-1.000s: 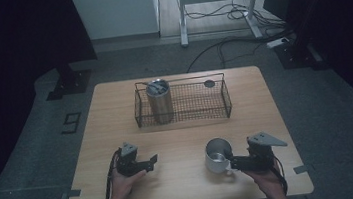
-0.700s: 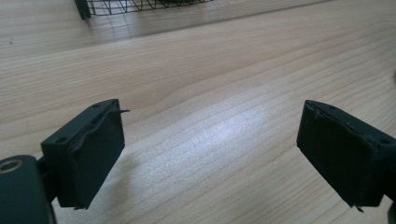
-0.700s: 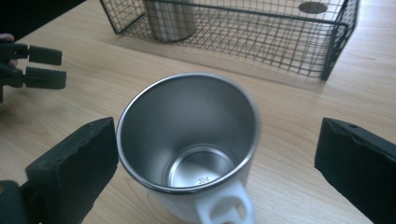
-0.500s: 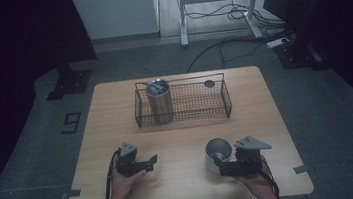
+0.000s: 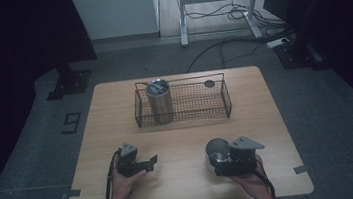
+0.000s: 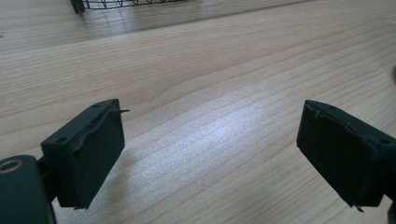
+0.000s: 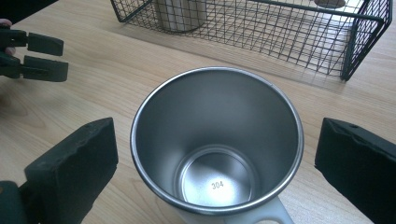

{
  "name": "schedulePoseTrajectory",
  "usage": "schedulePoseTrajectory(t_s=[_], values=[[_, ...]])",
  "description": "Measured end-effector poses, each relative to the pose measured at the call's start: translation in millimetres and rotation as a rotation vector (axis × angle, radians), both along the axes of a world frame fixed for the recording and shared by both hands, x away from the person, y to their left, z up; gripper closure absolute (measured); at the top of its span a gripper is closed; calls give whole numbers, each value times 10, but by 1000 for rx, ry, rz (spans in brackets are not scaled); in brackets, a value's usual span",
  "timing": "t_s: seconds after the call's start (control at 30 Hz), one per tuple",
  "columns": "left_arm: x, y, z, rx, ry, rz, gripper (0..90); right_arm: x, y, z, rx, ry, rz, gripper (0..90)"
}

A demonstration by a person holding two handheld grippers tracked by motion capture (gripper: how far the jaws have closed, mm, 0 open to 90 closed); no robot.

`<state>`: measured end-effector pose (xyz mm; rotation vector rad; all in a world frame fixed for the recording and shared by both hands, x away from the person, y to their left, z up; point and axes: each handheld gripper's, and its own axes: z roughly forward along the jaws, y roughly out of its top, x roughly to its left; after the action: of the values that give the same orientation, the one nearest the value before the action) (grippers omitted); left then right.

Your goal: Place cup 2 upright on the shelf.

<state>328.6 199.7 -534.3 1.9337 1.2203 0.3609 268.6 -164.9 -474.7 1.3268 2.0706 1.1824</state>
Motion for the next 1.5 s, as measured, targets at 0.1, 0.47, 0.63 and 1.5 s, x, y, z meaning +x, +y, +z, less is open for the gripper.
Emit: schedulePoseTrajectory(t_s=[0.1, 0.47, 0.63, 1.5], values=[[2, 5, 1, 0, -1, 1, 77, 21, -3, -16, -7, 4, -5, 0], [4, -18, -20, 5, 7, -9, 79, 94, 74, -110, -51, 31, 9, 0], [6, -2, -15, 5, 6, -7, 79, 128, 120, -171, -75, 45, 19, 33], [-2, 34, -7, -25, 12, 3, 80, 137, 86, -179, -90, 18, 49, 70]])
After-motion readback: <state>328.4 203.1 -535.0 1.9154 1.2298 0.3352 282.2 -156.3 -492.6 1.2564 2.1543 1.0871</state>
